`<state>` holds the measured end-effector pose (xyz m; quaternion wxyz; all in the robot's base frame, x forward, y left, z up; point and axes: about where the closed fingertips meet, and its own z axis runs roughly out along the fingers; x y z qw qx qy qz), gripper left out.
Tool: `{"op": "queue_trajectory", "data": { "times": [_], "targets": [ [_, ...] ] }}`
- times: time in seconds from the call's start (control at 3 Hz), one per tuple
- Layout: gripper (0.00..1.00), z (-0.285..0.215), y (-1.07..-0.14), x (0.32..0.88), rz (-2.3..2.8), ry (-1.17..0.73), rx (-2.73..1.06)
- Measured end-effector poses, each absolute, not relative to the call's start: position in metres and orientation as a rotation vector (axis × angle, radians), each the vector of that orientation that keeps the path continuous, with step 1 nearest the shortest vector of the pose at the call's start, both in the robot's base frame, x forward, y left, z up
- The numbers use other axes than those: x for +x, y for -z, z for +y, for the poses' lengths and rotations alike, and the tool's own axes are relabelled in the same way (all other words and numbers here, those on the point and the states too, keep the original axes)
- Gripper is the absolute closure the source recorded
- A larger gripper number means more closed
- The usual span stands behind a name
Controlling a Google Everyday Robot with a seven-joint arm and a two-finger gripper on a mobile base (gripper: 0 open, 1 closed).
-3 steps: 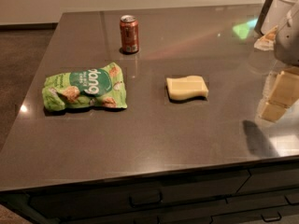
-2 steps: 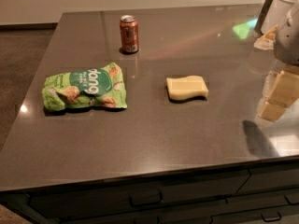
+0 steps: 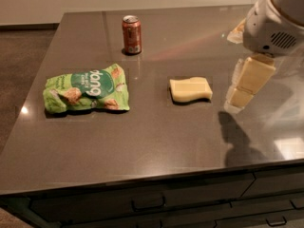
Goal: Pick green rice chip bag
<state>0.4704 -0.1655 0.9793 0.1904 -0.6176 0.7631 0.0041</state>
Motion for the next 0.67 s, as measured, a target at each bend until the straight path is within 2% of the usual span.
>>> {"op": "queue_trajectory", "data": {
  "times": [0.67],
  "targets": [
    [0.0,-0.083,-0.968,0.514,2.034,-0.121,-1.77]
  ]
}}
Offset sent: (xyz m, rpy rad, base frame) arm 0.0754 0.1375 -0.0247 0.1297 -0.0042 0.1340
